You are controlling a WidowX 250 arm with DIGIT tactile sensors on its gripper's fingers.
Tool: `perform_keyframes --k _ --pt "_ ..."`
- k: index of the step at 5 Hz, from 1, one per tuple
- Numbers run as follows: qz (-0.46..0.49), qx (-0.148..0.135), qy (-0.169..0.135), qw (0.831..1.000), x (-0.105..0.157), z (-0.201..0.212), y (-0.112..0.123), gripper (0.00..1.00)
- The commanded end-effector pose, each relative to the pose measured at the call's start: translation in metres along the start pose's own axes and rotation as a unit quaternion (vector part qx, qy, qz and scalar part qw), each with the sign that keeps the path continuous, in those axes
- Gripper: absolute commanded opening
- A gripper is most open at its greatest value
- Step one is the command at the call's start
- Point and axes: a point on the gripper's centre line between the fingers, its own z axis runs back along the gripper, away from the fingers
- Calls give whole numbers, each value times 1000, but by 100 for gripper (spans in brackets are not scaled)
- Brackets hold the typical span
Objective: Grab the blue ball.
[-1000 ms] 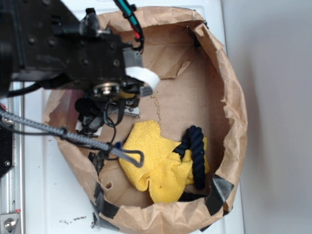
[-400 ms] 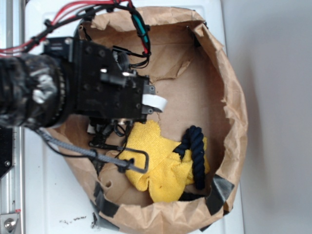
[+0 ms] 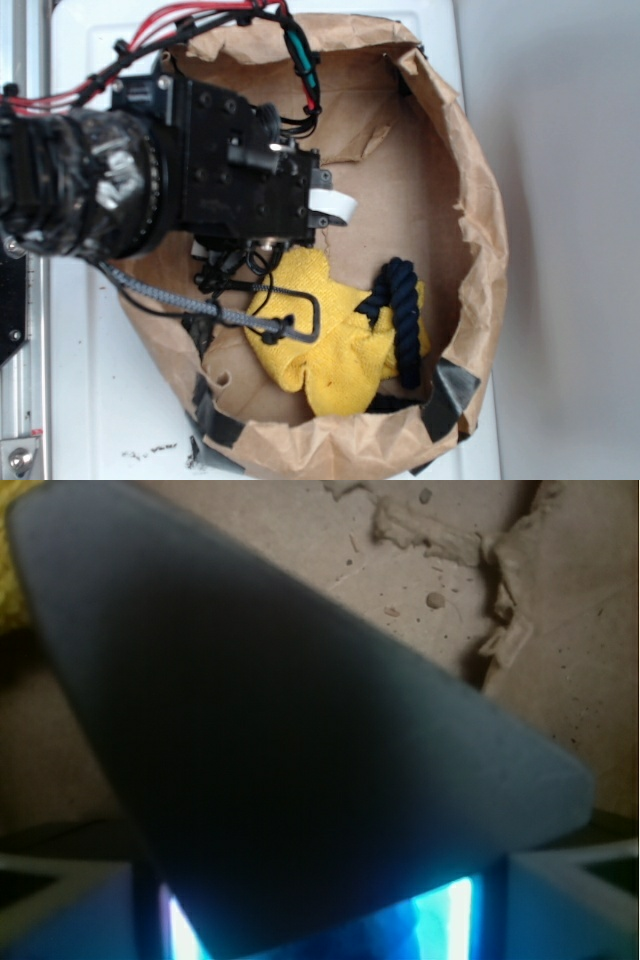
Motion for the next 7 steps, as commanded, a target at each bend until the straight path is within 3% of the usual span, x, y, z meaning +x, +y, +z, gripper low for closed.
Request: perform_keyframes --k 1,3,5,7 --pt "-2 -17 -38 999 2 32 12 0" --pt "16 -83 -53 995 4 92 23 0" --pt "28 -95 -55 994 28 148 1 0" --pt "67 -29 -84 994 46 161 -13 0"
